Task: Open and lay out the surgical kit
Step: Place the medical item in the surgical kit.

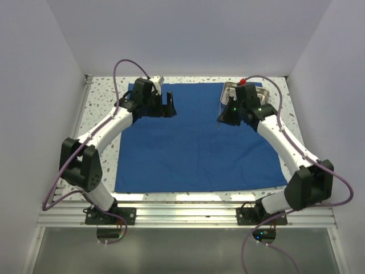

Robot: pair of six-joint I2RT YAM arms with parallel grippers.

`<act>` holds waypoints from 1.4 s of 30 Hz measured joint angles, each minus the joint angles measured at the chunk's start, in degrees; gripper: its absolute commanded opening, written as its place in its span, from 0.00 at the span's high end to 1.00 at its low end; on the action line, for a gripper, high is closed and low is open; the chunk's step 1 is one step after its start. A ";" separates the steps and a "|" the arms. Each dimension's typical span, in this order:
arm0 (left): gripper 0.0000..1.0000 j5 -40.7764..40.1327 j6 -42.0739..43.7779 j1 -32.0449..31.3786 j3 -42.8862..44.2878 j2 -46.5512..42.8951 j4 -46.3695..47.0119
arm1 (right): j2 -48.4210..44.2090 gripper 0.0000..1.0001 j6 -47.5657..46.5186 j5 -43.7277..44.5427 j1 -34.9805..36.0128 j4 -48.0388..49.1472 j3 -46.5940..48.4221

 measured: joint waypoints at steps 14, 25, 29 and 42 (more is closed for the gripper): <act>0.00 1.33 -0.57 0.00 -4.85 -4.83 2.47 | -16.76 1.00 24.72 5.09 19.78 17.90 -36.22; 0.00 1.51 -0.98 0.00 -6.47 -9.97 2.51 | -5.01 1.00 25.27 4.90 20.31 26.73 -38.80; 0.00 1.51 -0.98 0.00 -7.96 -11.72 2.51 | -3.37 1.00 24.59 4.79 21.94 27.87 -37.35; 0.00 1.51 -1.01 0.00 -9.44 -12.07 2.99 | 3.08 0.39 21.16 4.96 28.39 24.70 -32.85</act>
